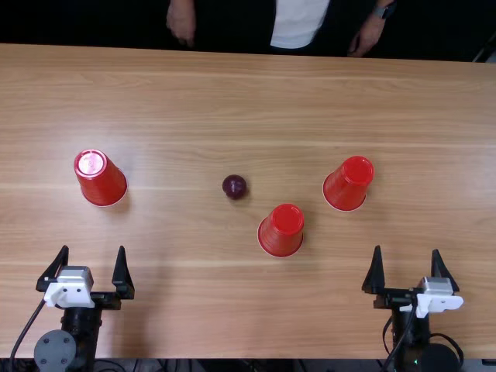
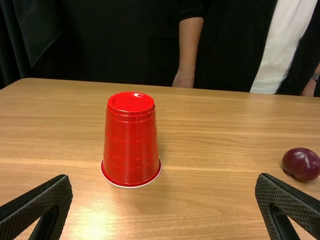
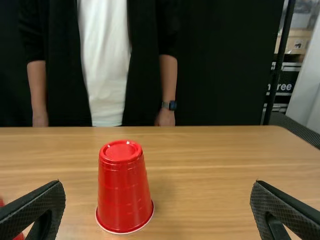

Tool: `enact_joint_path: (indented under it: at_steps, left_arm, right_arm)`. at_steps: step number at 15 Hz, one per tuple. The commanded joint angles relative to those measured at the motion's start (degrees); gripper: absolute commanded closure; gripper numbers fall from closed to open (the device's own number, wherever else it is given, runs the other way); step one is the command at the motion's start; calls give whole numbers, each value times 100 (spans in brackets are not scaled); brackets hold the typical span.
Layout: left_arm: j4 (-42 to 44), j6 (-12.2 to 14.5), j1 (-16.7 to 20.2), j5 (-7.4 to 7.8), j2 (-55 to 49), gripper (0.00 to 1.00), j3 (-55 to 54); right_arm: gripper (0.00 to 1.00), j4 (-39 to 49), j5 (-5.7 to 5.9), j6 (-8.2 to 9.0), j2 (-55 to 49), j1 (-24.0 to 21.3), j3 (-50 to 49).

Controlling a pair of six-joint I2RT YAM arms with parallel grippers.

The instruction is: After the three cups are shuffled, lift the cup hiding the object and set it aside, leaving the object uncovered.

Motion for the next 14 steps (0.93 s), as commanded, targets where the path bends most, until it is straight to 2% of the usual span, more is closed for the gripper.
enact_joint_path:
  at_steps: [1, 3, 14]
  left_arm:
    - [-5, 72, 15, 60, -58, 0, -84]
    - [-16, 9, 15, 39, -58, 0, -84]
    - [-26, 9, 15, 39, -58, 0, -84]
  right_arm:
    - [0, 28, -123, 36, -14, -33, -25]
    - [0, 17, -112, 36, -14, -42, -34]
    - [0, 17, -112, 36, -14, -42, -25]
